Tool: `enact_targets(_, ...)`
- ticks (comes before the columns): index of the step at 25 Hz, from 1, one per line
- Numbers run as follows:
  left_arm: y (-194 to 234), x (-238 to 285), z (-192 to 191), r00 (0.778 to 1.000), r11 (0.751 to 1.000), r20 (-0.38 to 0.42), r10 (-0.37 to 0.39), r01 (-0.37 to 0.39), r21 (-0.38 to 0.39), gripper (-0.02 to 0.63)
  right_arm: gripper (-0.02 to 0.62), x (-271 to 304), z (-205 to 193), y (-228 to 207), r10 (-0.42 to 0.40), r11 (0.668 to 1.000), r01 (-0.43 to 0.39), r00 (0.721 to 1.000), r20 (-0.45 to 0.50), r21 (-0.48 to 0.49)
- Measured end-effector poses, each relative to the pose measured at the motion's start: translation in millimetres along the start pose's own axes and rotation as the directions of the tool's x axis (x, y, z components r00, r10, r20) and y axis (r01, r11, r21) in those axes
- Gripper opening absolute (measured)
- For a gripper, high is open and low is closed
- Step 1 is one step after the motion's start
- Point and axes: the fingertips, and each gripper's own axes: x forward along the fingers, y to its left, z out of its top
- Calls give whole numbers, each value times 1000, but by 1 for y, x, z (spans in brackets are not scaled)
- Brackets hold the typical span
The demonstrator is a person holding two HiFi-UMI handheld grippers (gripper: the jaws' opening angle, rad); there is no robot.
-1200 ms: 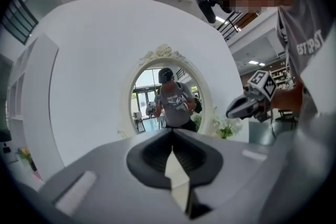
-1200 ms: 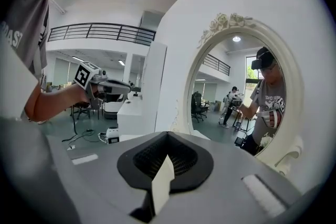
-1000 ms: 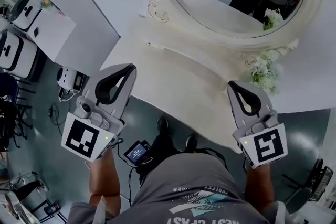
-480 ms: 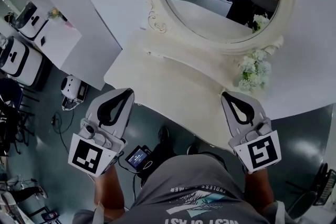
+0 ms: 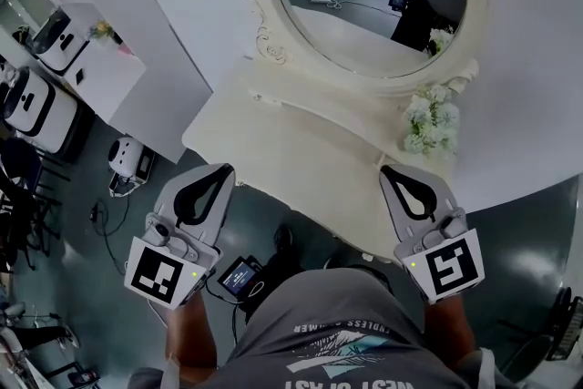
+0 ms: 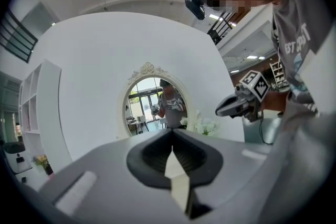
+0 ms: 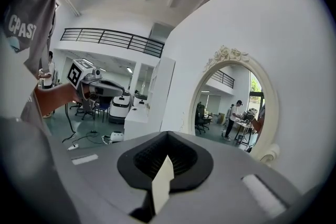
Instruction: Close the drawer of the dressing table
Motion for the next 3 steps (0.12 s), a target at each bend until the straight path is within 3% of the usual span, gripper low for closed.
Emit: enact_targets(3, -6, -6, 6, 1000, 1000, 16, 2, -2, 8, 3, -2, -9, 1, 3, 2, 1000, -2, 1000, 1, -2)
